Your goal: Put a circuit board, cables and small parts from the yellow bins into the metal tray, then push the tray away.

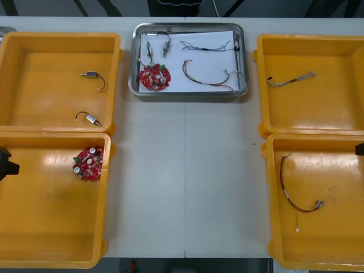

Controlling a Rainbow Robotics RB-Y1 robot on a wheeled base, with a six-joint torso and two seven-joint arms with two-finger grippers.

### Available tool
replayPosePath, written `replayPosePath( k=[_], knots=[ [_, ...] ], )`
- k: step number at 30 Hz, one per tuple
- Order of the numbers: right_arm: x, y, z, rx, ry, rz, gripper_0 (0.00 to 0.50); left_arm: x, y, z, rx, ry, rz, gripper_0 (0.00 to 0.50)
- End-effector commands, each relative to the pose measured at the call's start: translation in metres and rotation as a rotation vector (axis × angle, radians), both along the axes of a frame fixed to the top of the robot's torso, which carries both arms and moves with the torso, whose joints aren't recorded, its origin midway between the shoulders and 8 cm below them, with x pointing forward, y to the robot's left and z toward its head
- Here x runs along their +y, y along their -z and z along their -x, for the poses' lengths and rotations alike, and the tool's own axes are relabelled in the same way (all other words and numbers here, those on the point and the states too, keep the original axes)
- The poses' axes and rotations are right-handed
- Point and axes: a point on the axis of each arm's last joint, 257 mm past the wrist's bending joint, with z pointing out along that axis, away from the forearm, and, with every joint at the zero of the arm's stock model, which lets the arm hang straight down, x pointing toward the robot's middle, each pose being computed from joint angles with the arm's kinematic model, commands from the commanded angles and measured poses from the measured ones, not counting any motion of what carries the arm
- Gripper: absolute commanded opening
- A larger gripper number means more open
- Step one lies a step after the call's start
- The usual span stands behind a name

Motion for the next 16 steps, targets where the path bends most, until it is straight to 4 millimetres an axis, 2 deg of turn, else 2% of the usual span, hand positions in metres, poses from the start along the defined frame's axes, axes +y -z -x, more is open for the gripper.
replayPosePath(
  k=[1,16],
  knots=[
    [-0.0035,-0.0094,-0.0022,-0.007,-0.011,0.039,0.500,0.0059,-0.0035,0.0072,0.011,0.088,-0.078,0.500],
    [-0.0035,-0.0094,-0.0022,-0.007,-0.011,0.039,0.500,0.0059,-0.0035,0.0072,0.011,0.088,-0.078,0.500]
  ],
)
